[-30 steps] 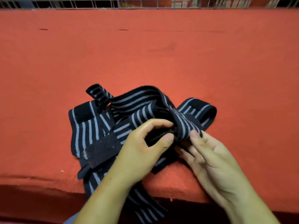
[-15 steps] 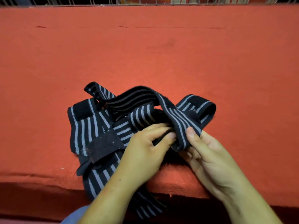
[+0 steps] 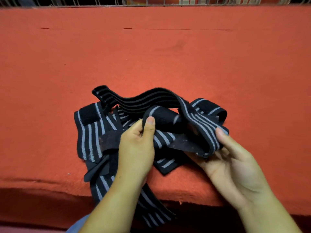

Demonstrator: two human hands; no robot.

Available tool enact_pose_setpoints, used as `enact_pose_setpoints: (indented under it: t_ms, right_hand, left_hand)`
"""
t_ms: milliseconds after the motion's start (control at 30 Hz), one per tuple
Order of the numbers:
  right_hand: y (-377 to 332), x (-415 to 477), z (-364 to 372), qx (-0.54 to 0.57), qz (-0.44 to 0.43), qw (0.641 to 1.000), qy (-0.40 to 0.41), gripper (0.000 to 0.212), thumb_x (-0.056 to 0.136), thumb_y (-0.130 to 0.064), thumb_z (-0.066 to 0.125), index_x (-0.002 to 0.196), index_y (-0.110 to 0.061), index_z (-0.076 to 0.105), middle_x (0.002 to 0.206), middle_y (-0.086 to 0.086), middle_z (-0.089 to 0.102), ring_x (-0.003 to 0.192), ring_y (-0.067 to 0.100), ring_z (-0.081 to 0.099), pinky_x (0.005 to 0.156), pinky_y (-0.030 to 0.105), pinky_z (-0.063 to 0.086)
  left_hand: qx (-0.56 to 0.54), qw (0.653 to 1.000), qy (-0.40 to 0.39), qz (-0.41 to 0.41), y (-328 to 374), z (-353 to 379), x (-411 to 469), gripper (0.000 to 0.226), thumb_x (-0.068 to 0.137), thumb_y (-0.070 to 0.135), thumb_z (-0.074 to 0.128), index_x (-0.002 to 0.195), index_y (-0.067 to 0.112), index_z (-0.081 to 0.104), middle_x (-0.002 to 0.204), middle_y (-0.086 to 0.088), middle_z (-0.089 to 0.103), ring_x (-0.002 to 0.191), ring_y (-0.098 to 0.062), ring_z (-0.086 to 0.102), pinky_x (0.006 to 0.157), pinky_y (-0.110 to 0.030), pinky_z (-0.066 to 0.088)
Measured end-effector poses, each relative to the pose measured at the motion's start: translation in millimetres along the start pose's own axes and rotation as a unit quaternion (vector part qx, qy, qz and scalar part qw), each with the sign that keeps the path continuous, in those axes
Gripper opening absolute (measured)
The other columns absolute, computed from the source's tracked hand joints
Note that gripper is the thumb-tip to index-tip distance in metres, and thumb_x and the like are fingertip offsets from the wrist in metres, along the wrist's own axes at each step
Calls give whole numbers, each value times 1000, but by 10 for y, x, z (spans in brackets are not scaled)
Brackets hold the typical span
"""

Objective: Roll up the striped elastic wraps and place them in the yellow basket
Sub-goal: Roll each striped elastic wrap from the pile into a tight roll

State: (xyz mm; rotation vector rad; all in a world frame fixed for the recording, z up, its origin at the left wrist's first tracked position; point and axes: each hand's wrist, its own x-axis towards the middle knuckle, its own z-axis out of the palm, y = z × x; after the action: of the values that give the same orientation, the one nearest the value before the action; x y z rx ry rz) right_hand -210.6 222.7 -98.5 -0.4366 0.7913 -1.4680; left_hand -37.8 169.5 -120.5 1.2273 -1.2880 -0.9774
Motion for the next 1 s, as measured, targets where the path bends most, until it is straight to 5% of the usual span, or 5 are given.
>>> enact_pose_setpoints:
  t_ms: [167, 467, 633, 800, 1000]
  right_hand:
    - [-208, 24, -89, 112, -59, 986, 109, 24, 79, -19, 61, 100, -9, 68, 120, 19, 75, 108, 31, 76, 85, 53, 62]
    - [-221, 44, -215, 111, -59, 980, 155, 31, 68, -7, 56, 96, -4, 71, 100, 11, 79, 88, 19, 79, 74, 38, 65]
    - [-243, 79, -254, 99, -52, 985, 130, 44, 69, -5, 49, 108, -8, 70, 87, 1, 75, 71, 9, 71, 69, 29, 62]
    - [-263, 108, -304, 103, -39, 983, 147, 34, 62, -5, 54, 94, -5, 67, 76, 7, 64, 70, 16, 64, 66, 32, 63]
    - [-240, 44, -223, 52, 31, 991, 122, 28, 66, -10, 54, 90, -1, 66, 73, 13, 68, 62, 25, 73, 76, 38, 61]
  left_hand:
    - [-192, 974, 73, -92, 46, -102, 122, 32, 111, 36, 46, 116, 23, 75, 115, -2, 78, 113, -20, 73, 107, -45, 52]
    - [-161, 984, -5, -81, 111, -135, 90, 18, 104, 24, 60, 104, 24, 78, 108, -2, 79, 105, -18, 74, 96, -43, 55]
    - [16, 995, -4, 98, 198, -120, -50, 32, 93, 18, 71, 120, 34, 64, 117, 16, 68, 118, -4, 63, 97, -19, 47]
    - [184, 921, -88, 333, 280, 140, -313, 21, 88, 19, 70, 108, 26, 73, 119, 15, 64, 118, -10, 59, 102, -34, 43]
    - [192, 909, -178, 324, 265, 283, -450, 15, 96, 23, 67, 108, 27, 75, 107, 15, 70, 97, -7, 63, 88, -33, 50]
